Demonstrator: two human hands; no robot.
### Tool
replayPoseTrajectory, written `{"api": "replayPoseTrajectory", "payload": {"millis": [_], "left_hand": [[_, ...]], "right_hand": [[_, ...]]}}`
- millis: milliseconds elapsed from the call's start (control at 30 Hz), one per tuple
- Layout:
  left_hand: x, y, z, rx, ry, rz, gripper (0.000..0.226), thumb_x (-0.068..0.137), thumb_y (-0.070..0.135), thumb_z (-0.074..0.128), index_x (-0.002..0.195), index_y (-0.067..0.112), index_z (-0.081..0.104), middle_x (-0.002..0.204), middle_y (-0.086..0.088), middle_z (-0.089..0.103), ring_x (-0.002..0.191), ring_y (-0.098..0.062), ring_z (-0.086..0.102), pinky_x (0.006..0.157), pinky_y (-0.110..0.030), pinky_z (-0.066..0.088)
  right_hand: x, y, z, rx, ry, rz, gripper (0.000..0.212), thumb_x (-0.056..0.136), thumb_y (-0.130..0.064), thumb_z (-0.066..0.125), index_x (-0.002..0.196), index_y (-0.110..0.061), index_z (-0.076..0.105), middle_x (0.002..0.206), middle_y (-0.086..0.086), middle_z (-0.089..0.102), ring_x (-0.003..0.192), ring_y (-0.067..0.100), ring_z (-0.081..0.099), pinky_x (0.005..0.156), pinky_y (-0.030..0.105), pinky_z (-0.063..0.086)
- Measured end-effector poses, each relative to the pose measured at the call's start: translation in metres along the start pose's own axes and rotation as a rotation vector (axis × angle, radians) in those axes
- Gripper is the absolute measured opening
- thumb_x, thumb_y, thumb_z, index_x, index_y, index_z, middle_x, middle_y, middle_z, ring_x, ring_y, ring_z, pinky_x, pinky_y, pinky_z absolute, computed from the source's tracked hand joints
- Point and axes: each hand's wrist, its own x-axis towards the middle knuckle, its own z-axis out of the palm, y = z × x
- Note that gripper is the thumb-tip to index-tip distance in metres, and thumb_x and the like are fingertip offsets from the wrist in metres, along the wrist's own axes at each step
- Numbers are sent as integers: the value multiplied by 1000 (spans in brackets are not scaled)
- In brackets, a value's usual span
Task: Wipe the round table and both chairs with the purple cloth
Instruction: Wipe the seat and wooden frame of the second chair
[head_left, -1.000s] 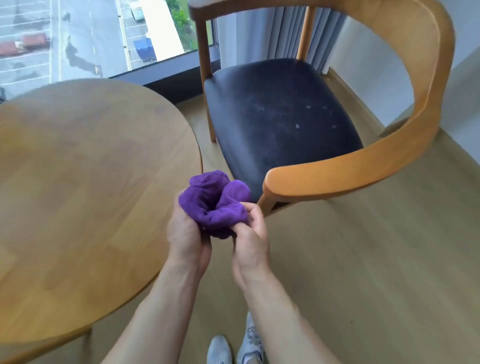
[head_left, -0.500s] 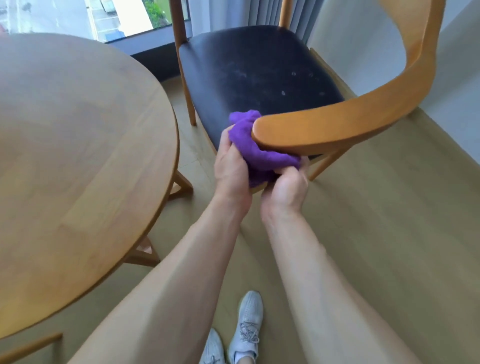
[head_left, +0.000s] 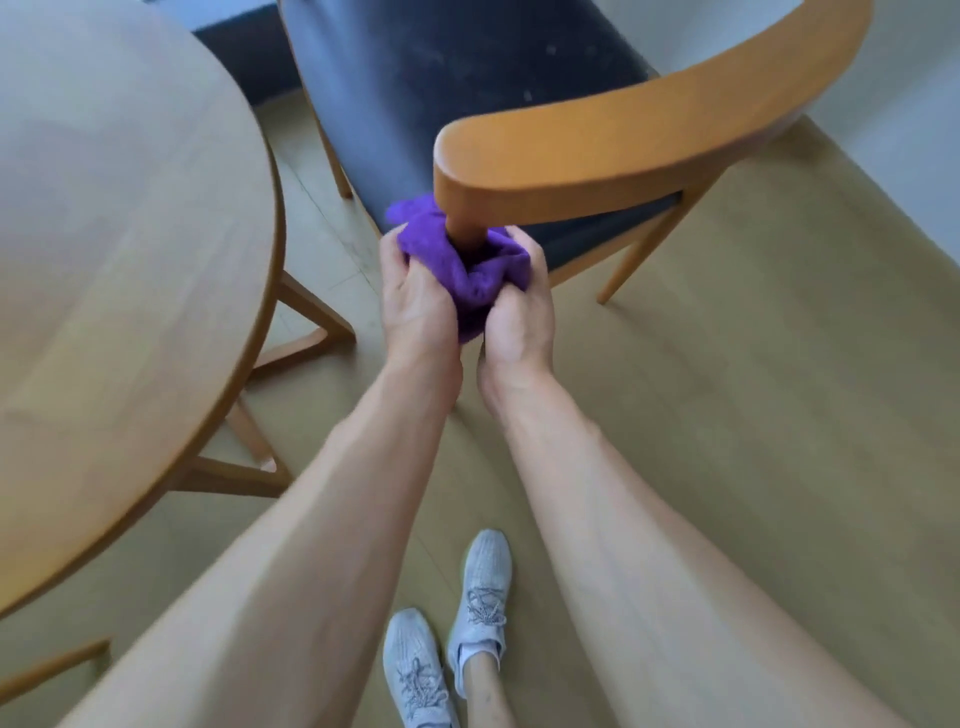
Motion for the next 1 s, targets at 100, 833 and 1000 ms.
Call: {"api": "replayPoseTrajectory", "payload": {"millis": [100, 833, 1000], "left_hand": [[-29, -8, 6, -145, 123, -9, 17, 99, 19, 54, 111, 27, 62, 114, -3, 68, 100, -21, 68, 74, -32, 60], [25, -95, 325, 70, -78, -318, 19, 105, 16, 44, 108, 13, 63, 104, 0, 63, 90, -12, 61, 81, -25, 54], [41, -111, 342, -78, -16, -222, 25, 108, 19, 36, 87, 24, 50, 85, 9, 54, 73, -3, 51, 55, -9, 46]], "right_hand": [[-13, -21, -8, 178, -17, 47, 45, 83, 16, 39, 121, 0, 58, 100, 11, 67, 89, 20, 65, 74, 26, 56], [235, -207, -166, 3, 30, -155, 57, 82, 13, 35, 129, -11, 56, 114, 6, 68, 95, 16, 63, 68, 19, 53], [263, -190, -157, -212, -125, -146, 26, 81, -11, 34, 88, -19, 58, 81, 2, 56, 81, 18, 51, 67, 30, 42]]}}
